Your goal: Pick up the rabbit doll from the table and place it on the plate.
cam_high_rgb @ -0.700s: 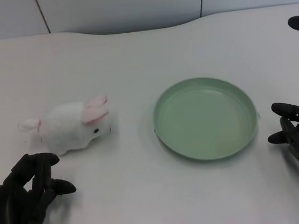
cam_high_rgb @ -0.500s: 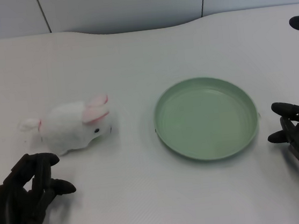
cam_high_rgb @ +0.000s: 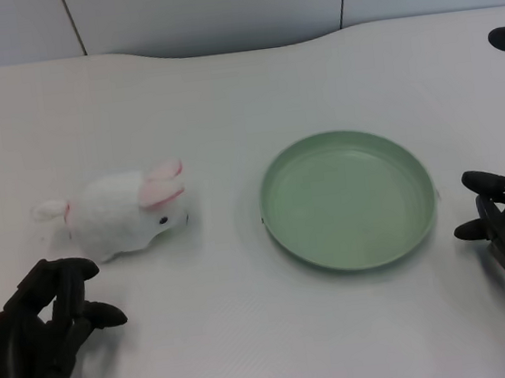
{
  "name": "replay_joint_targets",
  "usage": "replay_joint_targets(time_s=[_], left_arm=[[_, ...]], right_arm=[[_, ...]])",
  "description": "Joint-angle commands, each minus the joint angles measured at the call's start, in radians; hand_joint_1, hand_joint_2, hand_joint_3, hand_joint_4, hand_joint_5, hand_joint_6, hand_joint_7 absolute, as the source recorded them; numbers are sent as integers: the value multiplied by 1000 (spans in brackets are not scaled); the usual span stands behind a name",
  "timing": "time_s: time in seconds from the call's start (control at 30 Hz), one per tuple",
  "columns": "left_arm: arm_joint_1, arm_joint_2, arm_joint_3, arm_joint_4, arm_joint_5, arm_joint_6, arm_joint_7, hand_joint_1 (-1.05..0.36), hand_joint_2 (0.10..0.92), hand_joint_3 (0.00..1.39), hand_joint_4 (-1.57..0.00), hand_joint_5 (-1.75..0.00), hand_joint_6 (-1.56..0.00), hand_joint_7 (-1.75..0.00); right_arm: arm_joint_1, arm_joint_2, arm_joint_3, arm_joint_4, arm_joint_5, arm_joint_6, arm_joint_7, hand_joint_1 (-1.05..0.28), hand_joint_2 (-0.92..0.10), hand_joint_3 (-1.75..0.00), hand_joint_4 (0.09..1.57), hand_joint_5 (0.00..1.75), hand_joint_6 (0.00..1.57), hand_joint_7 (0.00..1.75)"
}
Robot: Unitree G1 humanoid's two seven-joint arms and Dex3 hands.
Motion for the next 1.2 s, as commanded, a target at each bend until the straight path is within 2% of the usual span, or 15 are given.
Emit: replay_joint_targets(time_s=[0.03, 0.13, 0.2, 0.3, 0.37, 0.4, 0.47, 0.57, 0.67, 0.83, 0.93, 0.97, 1.0, 1.13, 1.2], left_arm=[[11, 4, 11, -16, -12, 10, 9, -612, 921, 560, -496, -1746, -396, -1505], [12, 9, 11, -11, -8, 1, 2, -621, 921, 550, -495, -1746, -386, -1522], [17, 20, 7, -17, -3, -2, -8, -624, 921, 556, -508, -1746, -388, -1532], [31, 51, -4, -46, -6, -37, -82, -627, 921, 581, -504, -1746, -386, -1500], [33, 62, -4, -49, -5, -64, -120, -657, 921, 572, -483, -1739, -397, -1420], [36, 73, -6, -71, 3, -83, -131, -661, 921, 571, -480, -1738, -399, -1408], [39, 103, -20, -136, 56, -142, -130, -665, 921, 528, -488, -1556, -486, -1021], [21, 160, -56, -176, 187, -262, -107, -636, 921, 501, -408, -1449, -425, -714], [-24, 232, -88, -177, 320, -378, -86, -634, 921, 456, -316, -1365, -343, -558], [-135, 366, -135, -188, 520, -436, -51, -666, 921, 364, -166, -1183, -324, -331], [-226, 447, -192, -145, 656, -462, -35, -745, 921, 261, -96, -900, -343, -121], [-256, 471, -215, -128, 696, -460, -36, -816, 921, 247, -85, -649, -281, -51], [-276, 487, -232, -115, 722, -459, -36, -845, 921, 241, -101, -515, -255, -26], [-391, 521, -334, -10, 828, -420, -53, -944, 921, 154, -117, -198, -161, -2], [-448, 524, -398, 48, 888, -409, -58, -988, 921, 142, -72, -112, -125, -2]], right_arm=[[2, 1, -12, -9, 27, 6, 15, -411, -921, -333, 864, 1029, 955, 283], [3, 5, -12, -10, 32, -1, 22, -409, -921, -336, 893, 1044, 953, 287], [5, 7, -7, -9, 28, -6, 17, -410, -921, -326, 912, 1059, 956, 291], [10, 6, 10, -11, 3, -2, -17, -410, -921, -315, 920, 1071, 963, 298], [11, 4, 18, -12, -7, -1, -30, -409, -921, -313, 913, 1072, 960, 298], [14, 1, 26, -14, -20, 2, -46, -408, -921, -313, 911, 1073, 959, 298], [17, -1, 31, -14, -29, -1, -54, -411, -921, -317, 895, 1062, 958, 298], [18, -1, 30, -13, -23, -4, -48, -400, -921, -315, 879, 1048, 958, 298], [18, 0, 34, -16, -23, -3, -55, -405, -921, -317, 862, 1036, 960, 300], [19, -5, 42, -18, -29, 4, -72, -422, -921, -313, 886, 1049, 959, 302], [19, -8, 46, -17, -31, 10, -79, -415, -921, -317, 883, 1046, 959, 305], [19, -10, 48, -17, -34, 11, -84, -409, -921, -320, 887, 1045, 957, 304], [19, -11, 50, -17, -37, 12, -88, -407, -921, -322, 889, 1043, 956, 304], [20, -8, 37, -21, -12, 11, -53, -394, -921, -329, 863, 1024, 949, 302], [21, -6, 33, -24, -5, 14, -52, -385, -921, -321, 858, 1017, 954, 306]])
